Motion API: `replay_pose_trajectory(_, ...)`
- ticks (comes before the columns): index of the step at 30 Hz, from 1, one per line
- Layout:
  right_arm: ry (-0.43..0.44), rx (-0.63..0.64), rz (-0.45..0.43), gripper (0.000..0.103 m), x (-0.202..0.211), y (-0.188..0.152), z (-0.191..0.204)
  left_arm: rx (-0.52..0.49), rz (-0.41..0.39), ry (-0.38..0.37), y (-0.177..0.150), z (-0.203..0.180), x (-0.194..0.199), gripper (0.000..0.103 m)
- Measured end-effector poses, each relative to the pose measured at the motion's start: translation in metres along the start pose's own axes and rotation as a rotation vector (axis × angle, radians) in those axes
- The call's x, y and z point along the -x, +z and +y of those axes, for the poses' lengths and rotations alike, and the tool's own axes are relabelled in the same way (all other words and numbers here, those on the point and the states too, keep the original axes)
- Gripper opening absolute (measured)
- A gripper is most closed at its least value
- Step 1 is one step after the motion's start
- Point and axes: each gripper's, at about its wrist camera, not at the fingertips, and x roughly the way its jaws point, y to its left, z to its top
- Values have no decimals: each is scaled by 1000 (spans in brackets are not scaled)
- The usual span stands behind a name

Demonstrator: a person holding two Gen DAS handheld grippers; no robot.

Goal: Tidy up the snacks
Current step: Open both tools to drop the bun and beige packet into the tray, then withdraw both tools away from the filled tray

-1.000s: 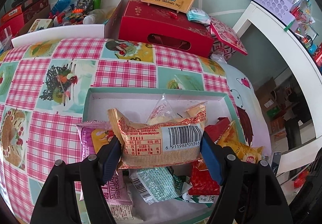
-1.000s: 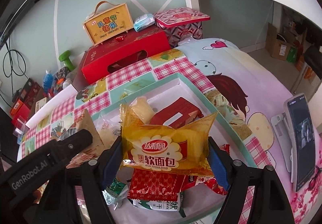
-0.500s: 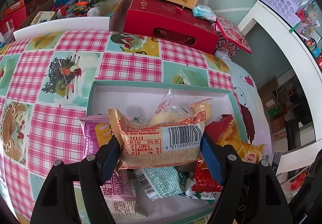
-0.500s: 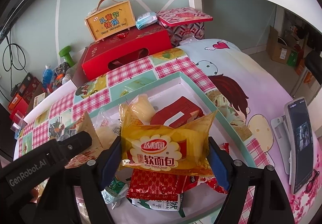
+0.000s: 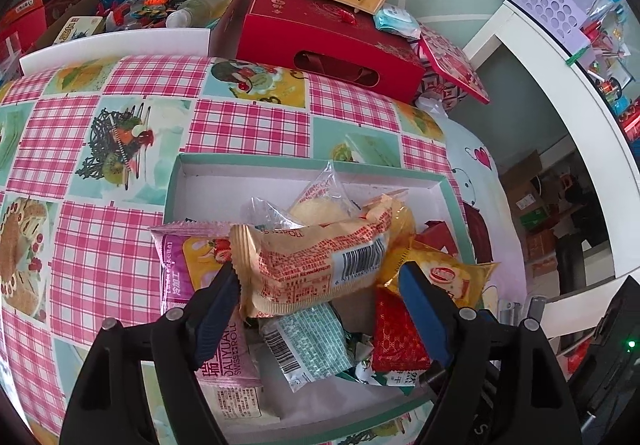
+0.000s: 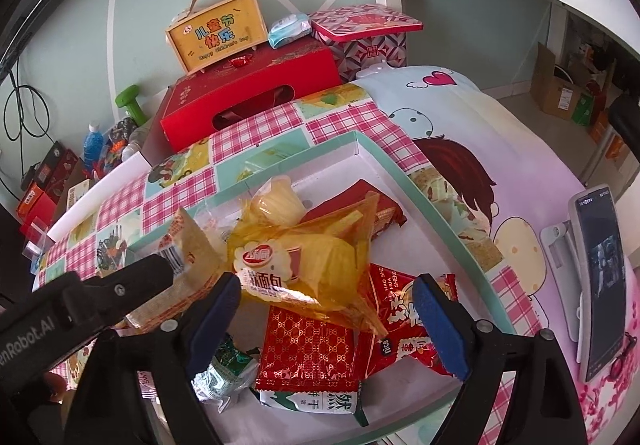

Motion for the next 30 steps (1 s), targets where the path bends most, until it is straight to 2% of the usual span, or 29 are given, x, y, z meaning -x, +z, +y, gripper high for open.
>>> replay_pose_trajectory(3,-3,-2,-1,95,0,0,-1,-9,-8,0,1,-1,6,82)
replay_pose_trajectory(5,-10,-3,1,103,0,0,-2,-15,-13,4,1,-2,10,87)
replay_pose_trajectory(11,-10,-15,4,103,0,1,-5,-18,-21,5,2,-1,18,89)
replay_pose_trajectory(13,-10,-16,5,103,0,0,-5,-18,-41,27,3,-1,23,89)
replay_pose_trajectory(17,-7,-22,6,103,-1,0,-5,-37,-97,109,6,4,34,90)
replay_pose_trajectory(23,0,-12,6,103,-1,-1,-1,-96,-146,320,5,11,34,91)
replay_pose_trajectory(30,7,12,4,103,-1,-2,5,-94,-143,430,3,28,30,91)
